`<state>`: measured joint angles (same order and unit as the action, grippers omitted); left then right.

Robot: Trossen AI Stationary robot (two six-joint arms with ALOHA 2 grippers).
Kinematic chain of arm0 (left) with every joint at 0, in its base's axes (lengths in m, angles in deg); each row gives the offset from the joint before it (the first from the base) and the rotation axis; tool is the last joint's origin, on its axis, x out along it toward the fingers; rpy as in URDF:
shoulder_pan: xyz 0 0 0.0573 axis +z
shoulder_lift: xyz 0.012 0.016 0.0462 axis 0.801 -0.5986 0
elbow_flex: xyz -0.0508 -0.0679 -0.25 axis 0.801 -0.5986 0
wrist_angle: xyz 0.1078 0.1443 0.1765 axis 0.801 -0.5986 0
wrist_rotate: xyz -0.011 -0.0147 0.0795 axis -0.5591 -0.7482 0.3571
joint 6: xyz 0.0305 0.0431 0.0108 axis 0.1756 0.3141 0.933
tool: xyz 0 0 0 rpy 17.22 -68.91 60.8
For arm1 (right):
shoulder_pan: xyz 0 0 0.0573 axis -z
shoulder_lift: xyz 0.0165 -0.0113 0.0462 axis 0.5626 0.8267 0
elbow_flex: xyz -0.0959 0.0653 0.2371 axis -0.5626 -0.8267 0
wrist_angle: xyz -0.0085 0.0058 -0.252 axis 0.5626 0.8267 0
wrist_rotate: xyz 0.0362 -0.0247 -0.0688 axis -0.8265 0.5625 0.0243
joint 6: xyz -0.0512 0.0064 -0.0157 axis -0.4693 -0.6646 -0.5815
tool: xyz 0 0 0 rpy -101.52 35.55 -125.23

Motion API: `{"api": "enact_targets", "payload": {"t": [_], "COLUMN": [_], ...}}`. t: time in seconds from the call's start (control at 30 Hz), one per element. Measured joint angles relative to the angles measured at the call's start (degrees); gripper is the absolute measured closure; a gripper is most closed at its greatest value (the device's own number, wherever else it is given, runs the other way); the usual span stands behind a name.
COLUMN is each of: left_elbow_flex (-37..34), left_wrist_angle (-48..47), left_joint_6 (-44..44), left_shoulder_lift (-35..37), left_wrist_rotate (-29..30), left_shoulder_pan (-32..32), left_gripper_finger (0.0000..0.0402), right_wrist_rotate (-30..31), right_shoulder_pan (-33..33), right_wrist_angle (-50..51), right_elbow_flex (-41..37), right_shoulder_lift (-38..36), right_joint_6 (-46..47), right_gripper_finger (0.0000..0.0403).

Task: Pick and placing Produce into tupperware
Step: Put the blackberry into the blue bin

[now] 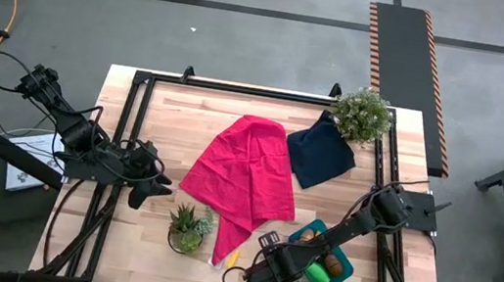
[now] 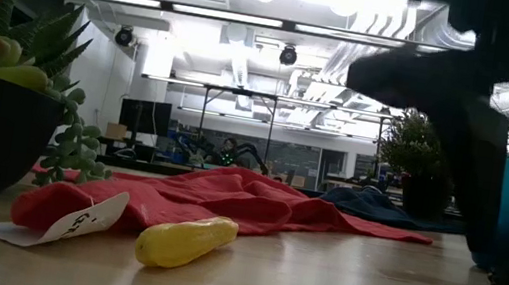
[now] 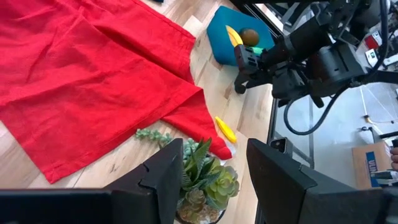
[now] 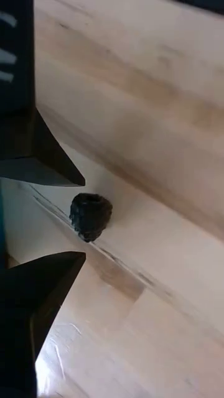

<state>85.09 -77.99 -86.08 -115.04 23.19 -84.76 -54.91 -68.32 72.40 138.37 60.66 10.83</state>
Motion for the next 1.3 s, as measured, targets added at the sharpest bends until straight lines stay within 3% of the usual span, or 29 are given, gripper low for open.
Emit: {"api": "enact_targets", "payload": {"t": [1.3], "left_elbow_flex": [0.0], "left_wrist_angle": [0.0], "left_joint_6": [0.0], "left_shoulder_lift": [0.0], "left_wrist_rotate": [0.0], "left_shoulder_pan": [0.0], "left_gripper_finger": [0.0236], "right_wrist_rotate": [-1.1], "right_shoulder_pan": [0.1], "right_wrist_angle": [-2.2], "right_elbow_flex": [-0.5], "right_shoulder_lift": [1.0], "right_joint_6": [2.0], "right_gripper_finger": [0.0251]}}
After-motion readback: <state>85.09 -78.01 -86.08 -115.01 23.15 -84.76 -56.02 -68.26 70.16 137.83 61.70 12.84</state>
